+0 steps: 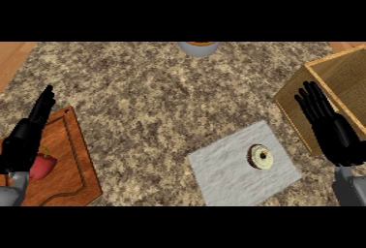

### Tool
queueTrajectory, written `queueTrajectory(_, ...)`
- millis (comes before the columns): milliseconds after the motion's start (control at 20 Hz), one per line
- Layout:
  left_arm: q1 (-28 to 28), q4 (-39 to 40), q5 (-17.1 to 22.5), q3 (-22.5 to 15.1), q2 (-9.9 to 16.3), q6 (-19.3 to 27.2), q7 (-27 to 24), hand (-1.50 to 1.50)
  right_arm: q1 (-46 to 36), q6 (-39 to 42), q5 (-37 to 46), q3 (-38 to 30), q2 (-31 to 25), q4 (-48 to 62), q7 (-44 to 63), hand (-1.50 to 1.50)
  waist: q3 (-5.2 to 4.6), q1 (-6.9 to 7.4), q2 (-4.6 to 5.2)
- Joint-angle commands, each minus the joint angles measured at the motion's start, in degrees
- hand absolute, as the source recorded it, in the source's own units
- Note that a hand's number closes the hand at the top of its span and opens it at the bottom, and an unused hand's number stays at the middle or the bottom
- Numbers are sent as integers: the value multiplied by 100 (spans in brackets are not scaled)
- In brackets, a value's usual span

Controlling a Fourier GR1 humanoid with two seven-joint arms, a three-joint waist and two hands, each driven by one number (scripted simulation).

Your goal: Pick the cupcake from the placemat and place it in the basket

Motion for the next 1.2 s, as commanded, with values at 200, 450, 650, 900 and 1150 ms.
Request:
queueTrajectory(200,-216,486,218,-23,-438,-87,400,0,310,1061,-889,-924,484,823,-1931,150,224,-386,64)
queueTrajectory(450,-389,527,376,-330,-762,-229,957,0,65,210,556,-240,1557,-337,-4004,-150,206,-426,4)
queueTrajectory(650,-468,689,460,-172,-697,-372,981,0,896,-1654,1528,67,2242,-907,-3964,-150,182,-460,-36)
queueTrajectory(900,-507,573,388,-139,-619,-247,1217,0,1645,-2704,2694,-257,1096,-997,-2569,-150,158,-543,-60)
queueTrajectory(1150,-483,560,334,-170,-645,-207,1251,0,2349,-2168,3651,-218,-576,-1492,-1147,-150,136,-522,-68)
